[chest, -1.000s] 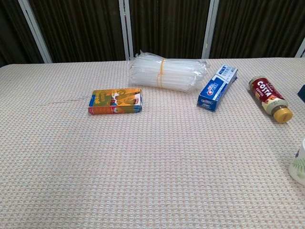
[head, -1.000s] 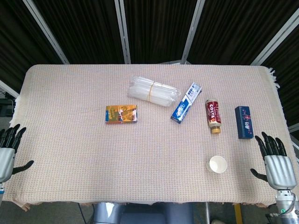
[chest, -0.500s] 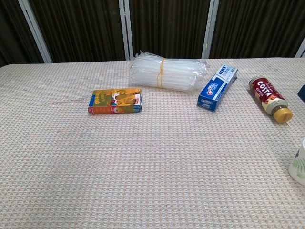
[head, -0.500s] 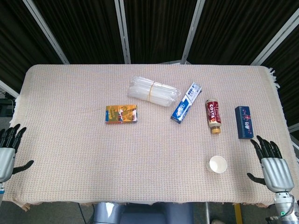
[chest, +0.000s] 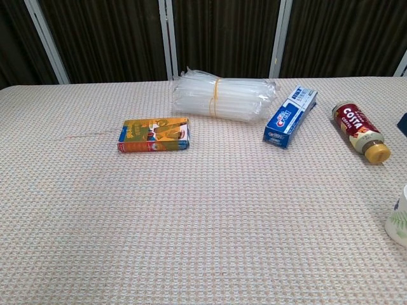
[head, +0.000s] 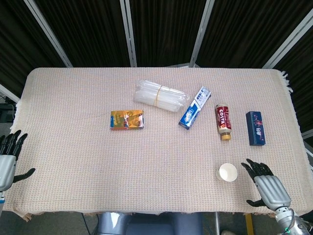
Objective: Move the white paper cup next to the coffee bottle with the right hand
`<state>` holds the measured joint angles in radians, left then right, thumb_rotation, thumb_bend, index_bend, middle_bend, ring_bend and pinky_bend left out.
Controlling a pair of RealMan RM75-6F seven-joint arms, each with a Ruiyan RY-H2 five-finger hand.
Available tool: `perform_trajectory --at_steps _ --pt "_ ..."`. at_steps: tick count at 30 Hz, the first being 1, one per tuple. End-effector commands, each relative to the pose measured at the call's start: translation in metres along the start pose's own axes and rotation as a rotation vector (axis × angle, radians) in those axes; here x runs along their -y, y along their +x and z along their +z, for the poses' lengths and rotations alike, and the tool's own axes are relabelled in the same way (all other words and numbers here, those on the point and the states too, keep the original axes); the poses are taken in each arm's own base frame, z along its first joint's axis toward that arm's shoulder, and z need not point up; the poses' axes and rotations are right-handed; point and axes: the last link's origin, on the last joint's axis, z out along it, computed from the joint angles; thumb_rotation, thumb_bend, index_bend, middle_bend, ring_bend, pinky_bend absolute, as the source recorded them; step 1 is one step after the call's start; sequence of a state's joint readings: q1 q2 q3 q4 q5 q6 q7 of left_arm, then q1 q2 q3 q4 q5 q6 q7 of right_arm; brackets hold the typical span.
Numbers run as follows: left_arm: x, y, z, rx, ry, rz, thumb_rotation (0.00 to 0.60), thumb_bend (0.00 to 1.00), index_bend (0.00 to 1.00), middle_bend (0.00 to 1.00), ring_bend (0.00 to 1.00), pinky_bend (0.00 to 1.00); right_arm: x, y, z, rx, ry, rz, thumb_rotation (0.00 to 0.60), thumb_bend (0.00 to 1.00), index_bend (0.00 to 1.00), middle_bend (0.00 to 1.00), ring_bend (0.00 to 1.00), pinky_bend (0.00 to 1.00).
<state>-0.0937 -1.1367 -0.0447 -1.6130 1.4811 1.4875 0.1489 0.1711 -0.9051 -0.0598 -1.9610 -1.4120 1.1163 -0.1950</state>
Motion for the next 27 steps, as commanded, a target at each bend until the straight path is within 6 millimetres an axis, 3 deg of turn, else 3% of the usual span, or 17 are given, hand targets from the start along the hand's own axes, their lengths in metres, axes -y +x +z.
perform_trajectory --at_steps 1,12,27 --pt "0.0 0.0 0.0 0.0 0.0 0.0 0.6 0.01 0.0 0.0 0.0 0.0 -0.001 -0.002 0.01 0.011 -0.009 -0.004 0.6 0.07 0.0 0.0 0.0 0.0" --pt "-0.001 0.0 0.0 0.0 0.002 0.006 0.6 0.01 0.0 0.0 0.0 0.0 0.003 -0.005 0.031 -0.023 -0.023 0.001 0.6 0.08 0.03 0.0 0.0 0.0" --pt "-0.001 0.0 0.0 0.0 0.002 0.005 0.6 0.02 0.0 0.0 0.0 0.0 0.027 -0.014 0.056 -0.025 0.004 -0.025 0.6 0.12 0.25 0.0 0.0 0.0"
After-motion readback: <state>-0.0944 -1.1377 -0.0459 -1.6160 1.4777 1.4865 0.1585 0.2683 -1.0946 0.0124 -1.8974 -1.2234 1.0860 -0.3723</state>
